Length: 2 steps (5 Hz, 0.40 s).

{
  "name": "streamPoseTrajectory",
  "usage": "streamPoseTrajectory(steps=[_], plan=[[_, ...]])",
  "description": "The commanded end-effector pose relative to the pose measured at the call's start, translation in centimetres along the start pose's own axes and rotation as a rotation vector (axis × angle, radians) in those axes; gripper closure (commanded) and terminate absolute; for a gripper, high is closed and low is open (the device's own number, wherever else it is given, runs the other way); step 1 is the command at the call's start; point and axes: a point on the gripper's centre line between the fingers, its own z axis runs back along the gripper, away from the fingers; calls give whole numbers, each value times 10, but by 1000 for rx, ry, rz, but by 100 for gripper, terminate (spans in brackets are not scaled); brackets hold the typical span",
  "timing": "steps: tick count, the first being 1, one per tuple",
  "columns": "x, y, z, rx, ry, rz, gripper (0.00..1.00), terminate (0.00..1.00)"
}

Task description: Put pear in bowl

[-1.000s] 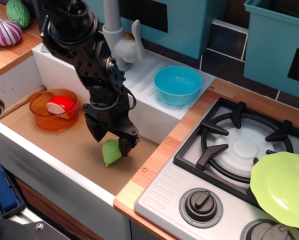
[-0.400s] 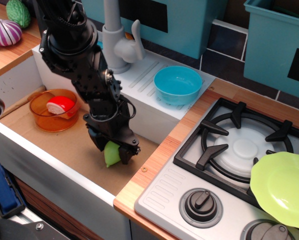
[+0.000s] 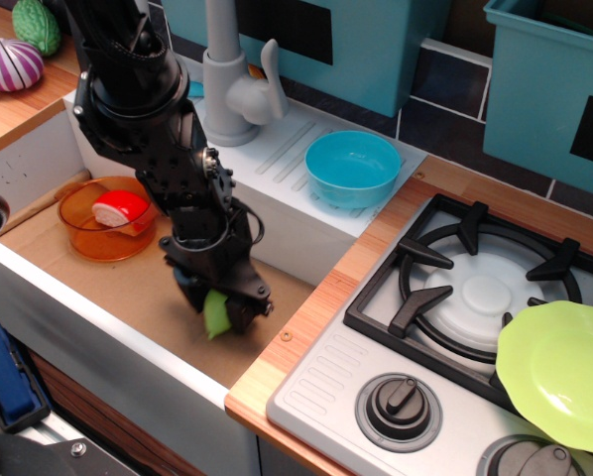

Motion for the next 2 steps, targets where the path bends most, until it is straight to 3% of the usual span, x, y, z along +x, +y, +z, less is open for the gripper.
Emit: streamPoseTrajectory(steps=[1,2], plan=[[25,4,62,93,-20,-59,100,0],[25,-7,79,104,-34,-111,100,0]])
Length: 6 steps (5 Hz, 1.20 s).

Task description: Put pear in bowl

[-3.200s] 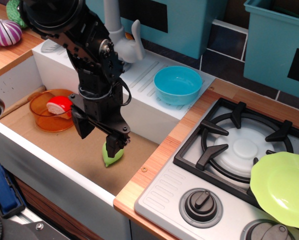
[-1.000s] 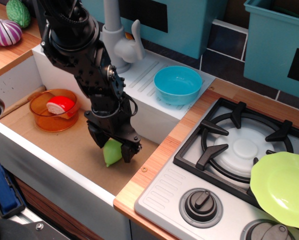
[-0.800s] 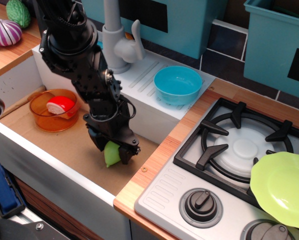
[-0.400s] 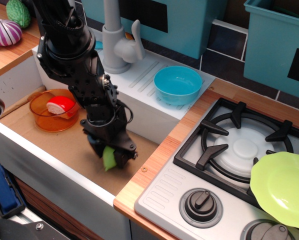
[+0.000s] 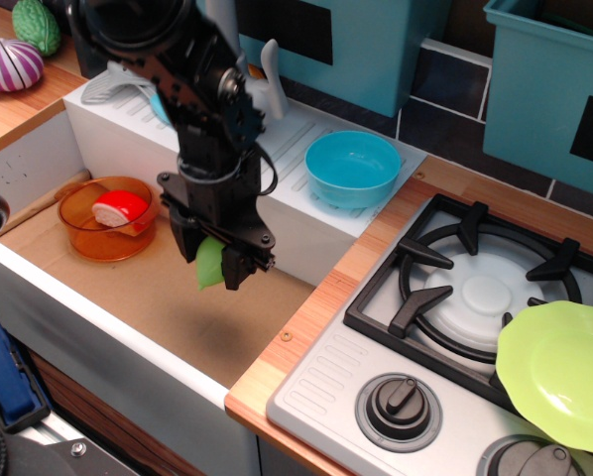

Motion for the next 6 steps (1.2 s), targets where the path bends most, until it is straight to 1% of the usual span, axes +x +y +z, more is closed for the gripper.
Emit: streamPoseTrajectory(steps=[1,2,3,4,5,6], plan=[[23,-15,45,113,-62,-21,100,0],[41,-23,71,148,-48,-49,100,0],[60,-29,82,139,-96,-83,100,0],[80,-26,84,160,-125,-116,100,0],[98,-18,84,183,-172,-165,100,0],[112,-11,81,163,-227,-190,100,0]])
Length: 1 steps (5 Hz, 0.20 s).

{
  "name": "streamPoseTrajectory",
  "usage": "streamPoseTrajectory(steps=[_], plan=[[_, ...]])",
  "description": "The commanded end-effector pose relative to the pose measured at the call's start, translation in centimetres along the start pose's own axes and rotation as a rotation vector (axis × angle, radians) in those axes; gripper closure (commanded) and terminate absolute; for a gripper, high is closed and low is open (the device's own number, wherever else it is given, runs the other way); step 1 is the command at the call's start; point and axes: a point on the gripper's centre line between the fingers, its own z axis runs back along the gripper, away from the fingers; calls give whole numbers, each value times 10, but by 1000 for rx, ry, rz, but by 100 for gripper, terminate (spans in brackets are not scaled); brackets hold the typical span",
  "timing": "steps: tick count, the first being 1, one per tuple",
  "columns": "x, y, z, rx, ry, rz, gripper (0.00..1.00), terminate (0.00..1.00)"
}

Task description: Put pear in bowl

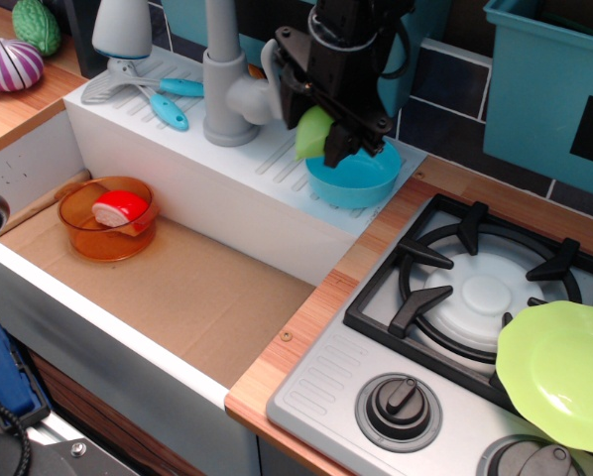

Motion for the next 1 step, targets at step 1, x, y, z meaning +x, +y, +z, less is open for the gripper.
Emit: streamPoseTrajectory(steps=[1], plan=[[18,13,-2,7,-119,7,100,100]])
